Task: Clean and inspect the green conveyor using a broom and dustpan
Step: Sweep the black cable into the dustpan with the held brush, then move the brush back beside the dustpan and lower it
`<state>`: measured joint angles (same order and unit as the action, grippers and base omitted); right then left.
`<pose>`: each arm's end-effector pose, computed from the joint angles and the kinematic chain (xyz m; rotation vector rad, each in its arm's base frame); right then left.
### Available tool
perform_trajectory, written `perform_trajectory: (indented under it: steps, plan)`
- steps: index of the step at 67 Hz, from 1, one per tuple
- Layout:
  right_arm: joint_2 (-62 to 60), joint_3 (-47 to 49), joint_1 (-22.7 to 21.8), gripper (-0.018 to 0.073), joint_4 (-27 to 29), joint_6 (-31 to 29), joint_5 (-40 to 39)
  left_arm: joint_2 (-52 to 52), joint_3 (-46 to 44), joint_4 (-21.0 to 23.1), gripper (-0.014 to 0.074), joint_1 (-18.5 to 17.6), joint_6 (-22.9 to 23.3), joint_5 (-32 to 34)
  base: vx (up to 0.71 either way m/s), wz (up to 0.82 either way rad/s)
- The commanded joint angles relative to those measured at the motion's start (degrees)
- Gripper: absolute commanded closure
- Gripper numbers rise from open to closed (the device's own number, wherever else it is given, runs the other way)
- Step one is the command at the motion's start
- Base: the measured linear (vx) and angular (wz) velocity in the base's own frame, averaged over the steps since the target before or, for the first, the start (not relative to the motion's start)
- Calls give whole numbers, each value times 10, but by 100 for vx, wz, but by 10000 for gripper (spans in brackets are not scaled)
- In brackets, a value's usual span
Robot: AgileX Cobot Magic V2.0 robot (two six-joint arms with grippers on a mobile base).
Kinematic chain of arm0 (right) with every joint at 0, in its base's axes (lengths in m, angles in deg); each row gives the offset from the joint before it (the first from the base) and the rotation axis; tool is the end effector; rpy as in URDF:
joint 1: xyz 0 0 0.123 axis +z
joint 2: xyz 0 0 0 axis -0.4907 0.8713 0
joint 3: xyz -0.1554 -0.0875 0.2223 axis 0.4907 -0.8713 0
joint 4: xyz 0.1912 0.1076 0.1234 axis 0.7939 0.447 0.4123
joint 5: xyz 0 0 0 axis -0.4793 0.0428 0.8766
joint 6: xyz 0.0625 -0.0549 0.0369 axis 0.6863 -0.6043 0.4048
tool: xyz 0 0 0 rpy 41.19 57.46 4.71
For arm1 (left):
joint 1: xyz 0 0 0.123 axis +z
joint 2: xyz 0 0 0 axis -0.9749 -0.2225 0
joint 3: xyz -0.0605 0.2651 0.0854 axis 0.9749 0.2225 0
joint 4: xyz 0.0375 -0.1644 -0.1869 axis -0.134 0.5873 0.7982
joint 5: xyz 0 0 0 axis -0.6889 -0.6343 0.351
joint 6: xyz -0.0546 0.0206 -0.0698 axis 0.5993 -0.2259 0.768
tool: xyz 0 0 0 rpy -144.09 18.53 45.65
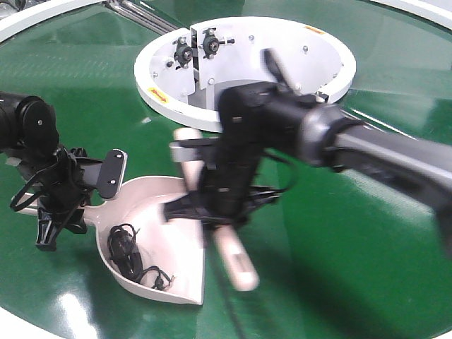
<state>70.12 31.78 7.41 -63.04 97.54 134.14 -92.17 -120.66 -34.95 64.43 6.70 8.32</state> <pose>0.3154 0.2566 0.2380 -0.5343 3.0687 0.3291 0.3360 -0.0768 0.2174 2.1806 2.0983 0.0952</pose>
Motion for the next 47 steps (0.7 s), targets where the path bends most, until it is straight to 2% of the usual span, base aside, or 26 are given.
perform_trajectory:
  steps: [1,9,31,38,47]
  plan:
    - [-72,-43,-41,564,-44,-11,34,23,-14,15,604,-3,6,3,0,0]
    - [-118,-108,-92,564,-79,-33,32,23,-14,15,604,-3,6,3,0,0]
    - [-207,-221,-258,564,-108,-110,-11,23,-14,15,604,-3,6,3,0,0]
    - [-210,-242,-292,564,-111,-122,-31,23,-14,15,604,-3,6,3,0,0]
    - [-210,-264,-313,564,-114,-124,-45,23,-14,15,604,-3,6,3,0,0]
